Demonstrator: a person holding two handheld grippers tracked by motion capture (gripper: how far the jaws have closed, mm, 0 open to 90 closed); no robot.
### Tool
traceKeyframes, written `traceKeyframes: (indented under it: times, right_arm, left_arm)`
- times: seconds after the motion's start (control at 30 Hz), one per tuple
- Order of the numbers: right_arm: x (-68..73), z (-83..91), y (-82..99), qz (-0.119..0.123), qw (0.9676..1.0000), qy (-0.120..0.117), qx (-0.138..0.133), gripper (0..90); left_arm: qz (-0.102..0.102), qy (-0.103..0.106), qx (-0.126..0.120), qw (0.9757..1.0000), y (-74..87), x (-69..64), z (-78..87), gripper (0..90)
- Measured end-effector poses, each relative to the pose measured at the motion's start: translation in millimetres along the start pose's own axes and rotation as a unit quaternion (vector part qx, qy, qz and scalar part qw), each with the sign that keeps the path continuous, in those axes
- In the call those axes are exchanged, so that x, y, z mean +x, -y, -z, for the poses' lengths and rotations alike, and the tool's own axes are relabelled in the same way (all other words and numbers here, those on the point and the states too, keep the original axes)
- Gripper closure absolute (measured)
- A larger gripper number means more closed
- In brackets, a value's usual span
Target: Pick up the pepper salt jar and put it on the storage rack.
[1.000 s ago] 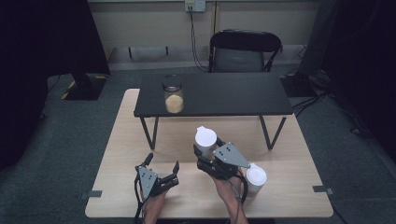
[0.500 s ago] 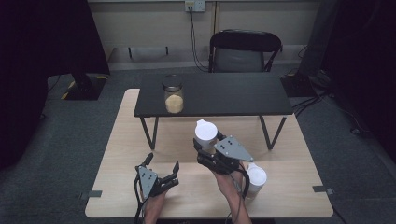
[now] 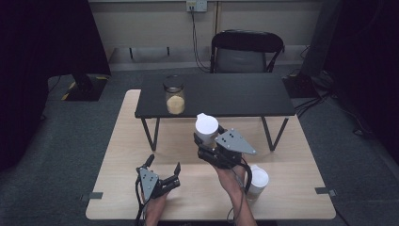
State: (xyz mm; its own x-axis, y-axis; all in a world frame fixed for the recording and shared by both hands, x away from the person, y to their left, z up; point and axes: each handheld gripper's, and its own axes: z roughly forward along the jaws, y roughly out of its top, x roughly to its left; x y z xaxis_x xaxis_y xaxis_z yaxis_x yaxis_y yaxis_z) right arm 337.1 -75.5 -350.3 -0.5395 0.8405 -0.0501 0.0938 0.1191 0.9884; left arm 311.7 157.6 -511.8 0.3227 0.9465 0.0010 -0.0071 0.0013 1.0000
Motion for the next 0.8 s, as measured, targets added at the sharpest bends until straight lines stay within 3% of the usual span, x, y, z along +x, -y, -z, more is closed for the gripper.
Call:
traceKeyframes:
  times: [0.8]
  right_arm:
    - [-10.3, -13.3, -48.8, -0.007, 1.0, -0.002, -0.002, 30.2]
  left_arm:
    - [0.0, 0.0, 0.0, 1.0, 0.0, 0.0, 0.0, 2.4]
